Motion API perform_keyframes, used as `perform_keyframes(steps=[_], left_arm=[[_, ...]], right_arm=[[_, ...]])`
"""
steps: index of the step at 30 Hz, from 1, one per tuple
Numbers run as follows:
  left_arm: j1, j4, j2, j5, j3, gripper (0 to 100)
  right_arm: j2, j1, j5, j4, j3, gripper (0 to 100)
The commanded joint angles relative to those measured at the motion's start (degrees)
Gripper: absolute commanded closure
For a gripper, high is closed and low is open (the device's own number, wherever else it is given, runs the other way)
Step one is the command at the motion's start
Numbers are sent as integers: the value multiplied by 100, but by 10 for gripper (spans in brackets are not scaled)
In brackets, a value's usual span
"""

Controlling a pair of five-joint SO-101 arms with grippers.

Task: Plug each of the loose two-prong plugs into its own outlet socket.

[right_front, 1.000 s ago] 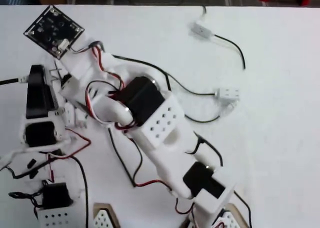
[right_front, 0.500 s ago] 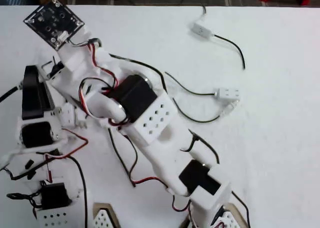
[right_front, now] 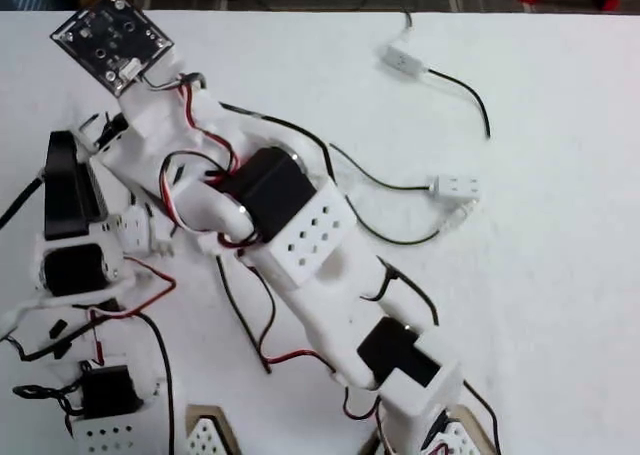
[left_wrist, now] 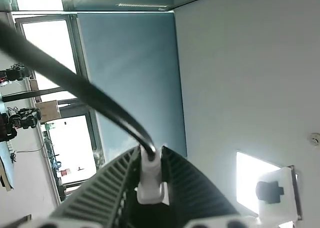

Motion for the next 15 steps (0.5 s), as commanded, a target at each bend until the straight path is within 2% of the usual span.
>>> perform_keyframes(steps=[1,8,15], left_arm=[[347,-88,-57,-97,-26,975],[769,-44,-57,-97,0,975],[840,-44,-57,-97,0,975]], right_arm=[[-48,119,-79,-382,-316,979],[-92,198,-70,-382,-316,979],[-101,198,-62,-365,-316,979]])
